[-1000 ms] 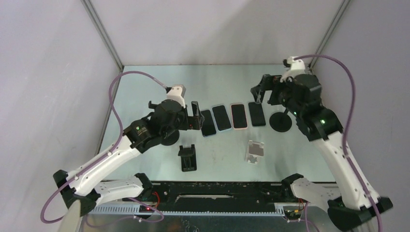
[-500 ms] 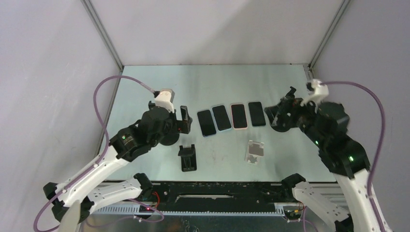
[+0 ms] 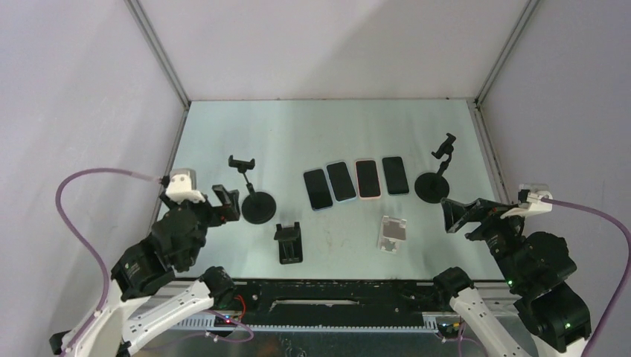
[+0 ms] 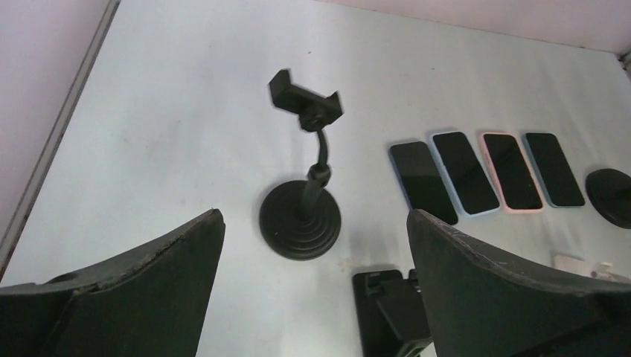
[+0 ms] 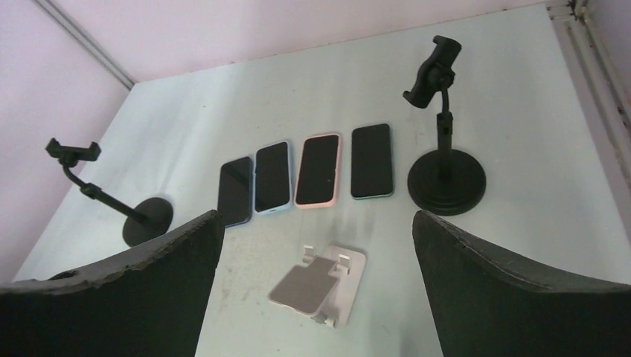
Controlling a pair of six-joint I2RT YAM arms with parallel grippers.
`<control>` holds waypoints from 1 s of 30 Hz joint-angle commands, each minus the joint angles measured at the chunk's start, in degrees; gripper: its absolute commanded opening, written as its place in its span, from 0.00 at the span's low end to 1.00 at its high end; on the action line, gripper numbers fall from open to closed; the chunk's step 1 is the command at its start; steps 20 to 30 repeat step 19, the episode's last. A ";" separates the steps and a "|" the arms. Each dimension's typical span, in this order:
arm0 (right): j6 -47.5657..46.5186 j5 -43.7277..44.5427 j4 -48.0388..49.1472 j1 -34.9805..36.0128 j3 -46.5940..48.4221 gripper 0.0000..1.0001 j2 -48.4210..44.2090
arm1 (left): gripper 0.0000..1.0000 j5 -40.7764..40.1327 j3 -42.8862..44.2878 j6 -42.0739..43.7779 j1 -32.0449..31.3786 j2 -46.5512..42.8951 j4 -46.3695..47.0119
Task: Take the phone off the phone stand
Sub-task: Reset both arms
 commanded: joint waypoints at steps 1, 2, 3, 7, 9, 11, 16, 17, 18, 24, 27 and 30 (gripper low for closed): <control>-1.47 3.64 -0.14 0.07 -1.03 0.99 0.00 | 1.00 -4.79 -4.74 -0.57 0.26 -7.21 -1.24; -1.76 3.84 -0.33 0.06 -1.15 0.99 0.16 | 1.00 -5.10 -5.75 -0.59 0.24 -8.05 -1.50; -1.94 4.02 -0.60 0.09 -1.24 1.00 0.57 | 1.00 -5.38 -6.19 -0.60 0.24 -9.41 -1.66; -2.92 5.34 -0.98 0.13 -2.14 0.99 1.31 | 1.00 -6.88 -7.09 -0.79 0.24 -11.32 -2.56; -2.98 5.30 -1.10 0.10 -2.75 0.99 1.25 | 1.00 -7.48 -6.83 -0.80 0.27 -11.01 -3.07; -2.38 5.17 -1.25 0.08 -3.04 0.99 1.00 | 1.00 -7.81 -6.51 -0.93 0.23 -10.26 -3.54; -0.60 2.72 -1.34 0.09 -3.07 0.99 0.10 | 1.00 -7.62 -5.98 -2.01 0.22 -9.90 -4.87; -0.61 2.56 -1.45 0.07 -3.05 0.99 0.12 | 1.00 -7.52 -6.17 -2.03 0.26 -10.23 -4.81; -0.82 2.59 -1.74 0.05 -3.03 0.99 0.21 | 1.00 -7.47 -6.32 -2.02 0.25 -10.95 -4.72; -1.16 2.81 -1.88 0.09 -3.10 0.99 0.31 | 1.00 -7.46 -6.47 -2.03 0.27 -11.29 -4.50; -1.16 2.81 -1.88 0.09 -3.10 0.99 0.31 | 1.00 -7.46 -6.47 -2.03 0.27 -11.29 -4.50; -1.16 2.81 -1.88 0.09 -3.10 0.99 0.31 | 1.00 -7.46 -6.47 -2.03 0.27 -11.29 -4.50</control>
